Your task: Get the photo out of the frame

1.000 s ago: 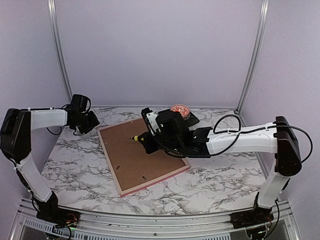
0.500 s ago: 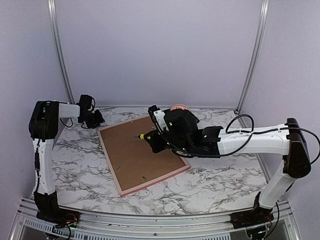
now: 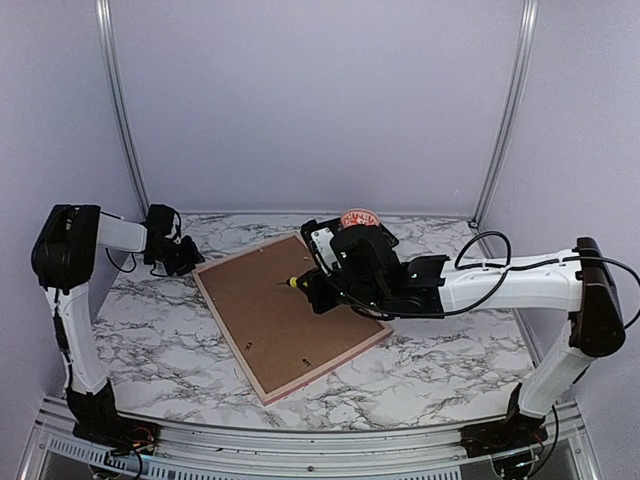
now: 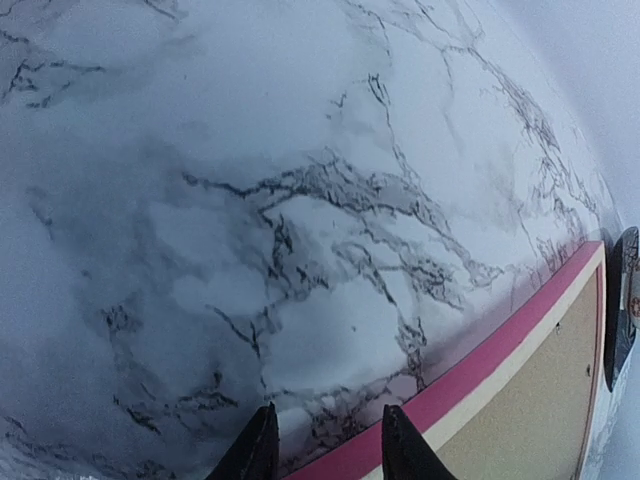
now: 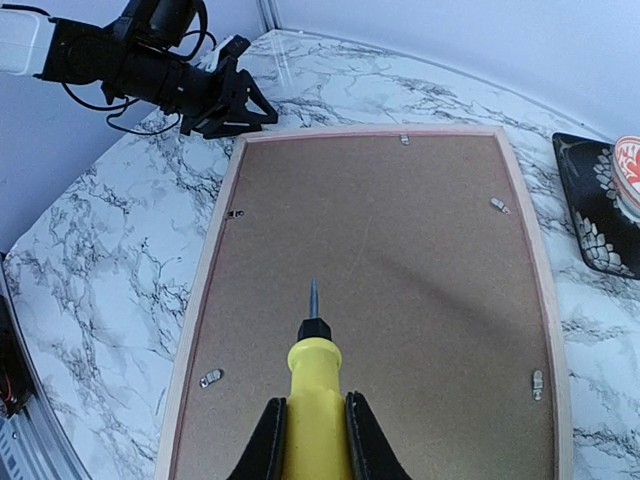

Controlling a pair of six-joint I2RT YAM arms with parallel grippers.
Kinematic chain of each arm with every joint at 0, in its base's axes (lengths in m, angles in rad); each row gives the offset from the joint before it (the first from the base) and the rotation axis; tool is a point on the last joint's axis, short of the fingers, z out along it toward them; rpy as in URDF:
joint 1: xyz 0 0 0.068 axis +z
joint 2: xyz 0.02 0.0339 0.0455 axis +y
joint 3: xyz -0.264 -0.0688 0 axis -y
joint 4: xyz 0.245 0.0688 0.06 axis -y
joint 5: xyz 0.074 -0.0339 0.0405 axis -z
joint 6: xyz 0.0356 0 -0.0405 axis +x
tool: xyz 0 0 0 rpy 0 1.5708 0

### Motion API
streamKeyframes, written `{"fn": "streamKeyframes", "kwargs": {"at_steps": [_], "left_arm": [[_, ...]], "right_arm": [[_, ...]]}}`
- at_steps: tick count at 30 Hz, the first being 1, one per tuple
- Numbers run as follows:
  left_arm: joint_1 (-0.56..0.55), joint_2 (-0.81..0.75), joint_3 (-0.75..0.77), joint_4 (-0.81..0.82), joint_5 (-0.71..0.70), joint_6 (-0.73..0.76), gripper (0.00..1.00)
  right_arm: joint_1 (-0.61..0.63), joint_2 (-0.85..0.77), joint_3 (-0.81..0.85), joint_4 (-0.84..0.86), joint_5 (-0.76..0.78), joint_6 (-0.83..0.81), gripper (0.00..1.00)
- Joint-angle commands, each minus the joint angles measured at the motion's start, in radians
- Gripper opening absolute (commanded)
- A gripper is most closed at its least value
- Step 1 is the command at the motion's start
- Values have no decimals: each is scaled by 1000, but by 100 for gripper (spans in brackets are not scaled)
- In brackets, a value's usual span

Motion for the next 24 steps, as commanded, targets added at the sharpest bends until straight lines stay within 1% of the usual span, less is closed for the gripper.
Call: {"fn": "streamKeyframes", "kwargs": {"at_steps": [1,6,10,12,15,17,19,24], "left_arm": [[-52,-88,-175,46,22,-53,37],[-177,-206,-384,182,2,-173,37],[-273,-302,-509,202,-45,-229,36],[-286,-360,-547,183,-73,-235,36],[-286,-447,-544,88,-120,-184,39],[-286,-476,-522,28,-129,-138,43],[-287,-489,-508,-27,-118,-109,47],[-314,-480,-499,-74,-101,-61,53]], "right_arm": [[-15,-14,-2,-16,-5,-21,0],[-15,30,5,-33,-58,-53,0],[-14,78,13,-31,-121,-95,0],[-14,96,13,-24,-147,-124,0],[-14,111,10,-11,-204,-168,0],[-15,116,2,-6,-236,-189,0],[-15,118,-7,-10,-274,-199,0],[-14,94,-61,6,-332,-206,0]]}}
